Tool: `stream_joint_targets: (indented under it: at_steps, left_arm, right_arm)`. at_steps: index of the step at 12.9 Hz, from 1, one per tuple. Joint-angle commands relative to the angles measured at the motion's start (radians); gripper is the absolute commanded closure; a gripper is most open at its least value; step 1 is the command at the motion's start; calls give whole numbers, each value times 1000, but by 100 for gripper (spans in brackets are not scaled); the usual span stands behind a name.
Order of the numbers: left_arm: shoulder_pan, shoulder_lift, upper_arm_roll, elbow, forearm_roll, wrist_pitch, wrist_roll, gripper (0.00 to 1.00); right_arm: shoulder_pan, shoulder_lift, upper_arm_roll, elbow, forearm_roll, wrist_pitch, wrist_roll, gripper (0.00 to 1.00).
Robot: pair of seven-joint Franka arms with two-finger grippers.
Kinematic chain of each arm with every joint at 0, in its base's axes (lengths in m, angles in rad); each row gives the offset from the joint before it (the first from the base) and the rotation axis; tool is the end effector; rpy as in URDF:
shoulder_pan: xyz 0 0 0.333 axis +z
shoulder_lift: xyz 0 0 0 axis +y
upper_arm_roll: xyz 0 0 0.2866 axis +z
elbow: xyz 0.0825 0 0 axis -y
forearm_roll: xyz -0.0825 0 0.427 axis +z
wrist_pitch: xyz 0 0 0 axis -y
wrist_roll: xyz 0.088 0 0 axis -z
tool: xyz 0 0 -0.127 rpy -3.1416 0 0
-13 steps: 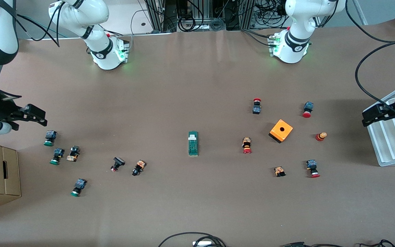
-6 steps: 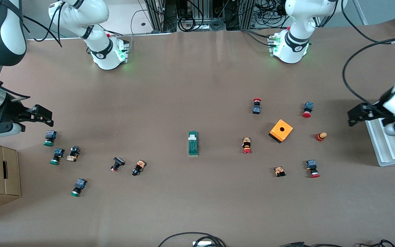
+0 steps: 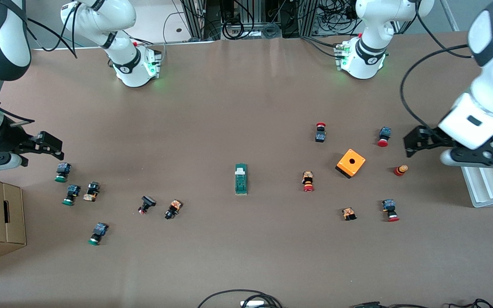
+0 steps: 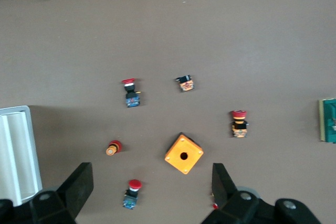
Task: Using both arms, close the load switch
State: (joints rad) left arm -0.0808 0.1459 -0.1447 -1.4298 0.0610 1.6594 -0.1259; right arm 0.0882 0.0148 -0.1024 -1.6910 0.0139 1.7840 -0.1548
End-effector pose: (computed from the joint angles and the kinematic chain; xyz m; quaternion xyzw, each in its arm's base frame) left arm 0.6351 -0.1322 0.5668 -0.9976 0.0499 -0.0454 0.0123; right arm 0.6186 -0.0070 0.5229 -0.9968 -0.0690 -0.0395 0.0028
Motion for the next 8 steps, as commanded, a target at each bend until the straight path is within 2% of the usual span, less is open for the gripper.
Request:
stream_joint_targets:
  at_steps: [1, 4, 8]
  left_arm:
    - [-89, -28, -10, 6, 80, 2, -119, 0]
    - [-177, -49, -70, 3, 216, 16, -288, 0]
    - [-201, -43, -179, -8, 243, 101, -516, 0]
  right_arm:
    - [-1, 7, -2, 19, 18, 3, -15, 0]
    - [-2, 8, -2, 19, 18, 5, -17, 0]
    - [-1, 8, -2, 19, 18, 0, -17, 0]
